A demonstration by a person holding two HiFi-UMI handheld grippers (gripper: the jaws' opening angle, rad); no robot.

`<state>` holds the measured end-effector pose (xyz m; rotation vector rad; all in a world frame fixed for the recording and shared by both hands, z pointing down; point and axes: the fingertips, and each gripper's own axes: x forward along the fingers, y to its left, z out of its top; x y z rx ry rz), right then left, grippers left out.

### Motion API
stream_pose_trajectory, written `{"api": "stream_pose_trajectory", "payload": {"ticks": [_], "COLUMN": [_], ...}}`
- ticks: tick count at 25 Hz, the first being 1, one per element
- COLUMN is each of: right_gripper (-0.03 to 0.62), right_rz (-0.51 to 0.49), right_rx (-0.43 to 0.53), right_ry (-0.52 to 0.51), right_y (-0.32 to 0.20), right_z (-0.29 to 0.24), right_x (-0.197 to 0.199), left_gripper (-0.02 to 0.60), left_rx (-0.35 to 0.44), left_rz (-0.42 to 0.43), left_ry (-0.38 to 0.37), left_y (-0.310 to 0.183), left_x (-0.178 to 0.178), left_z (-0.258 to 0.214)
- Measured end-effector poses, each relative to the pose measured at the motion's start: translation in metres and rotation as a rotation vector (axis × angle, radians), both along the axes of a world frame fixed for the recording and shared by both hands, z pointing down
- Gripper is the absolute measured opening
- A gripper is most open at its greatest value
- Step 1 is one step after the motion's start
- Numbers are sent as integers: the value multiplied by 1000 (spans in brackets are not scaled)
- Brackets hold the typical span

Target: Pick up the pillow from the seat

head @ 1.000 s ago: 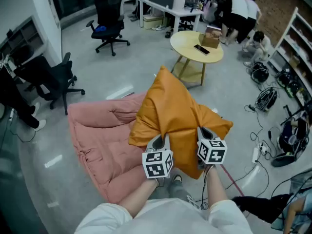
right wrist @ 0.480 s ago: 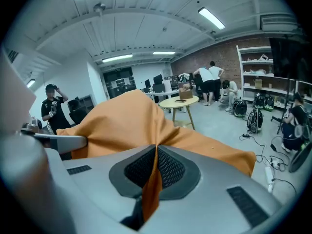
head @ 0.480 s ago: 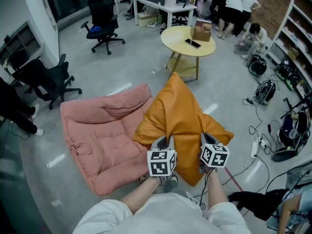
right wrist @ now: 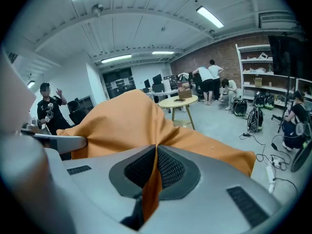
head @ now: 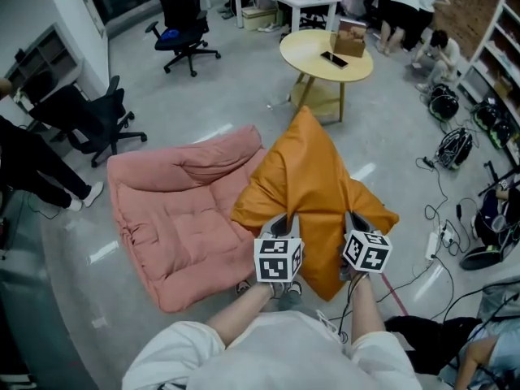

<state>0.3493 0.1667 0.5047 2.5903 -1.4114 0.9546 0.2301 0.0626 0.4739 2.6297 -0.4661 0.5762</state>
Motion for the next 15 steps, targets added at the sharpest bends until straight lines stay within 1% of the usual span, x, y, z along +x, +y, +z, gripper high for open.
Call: {"api": "stream_pose_trajectory", "payload": {"ticks": [9, 15], "right_gripper": [32, 32], "right_rz": [-33, -58], "right_rx": [-9, -13], "right_ry": [3, 11], "right_y": [-14, -23], "right_z": [4, 0], "right_x": [1, -8], "left_gripper": [15, 15], "left_rx": [0, -5], "left_rz": [-26, -45], "left_ry": [-3, -4], "left_y": [-10, -17], "left_x": [-2, -14], "left_z": [3, 0]}}
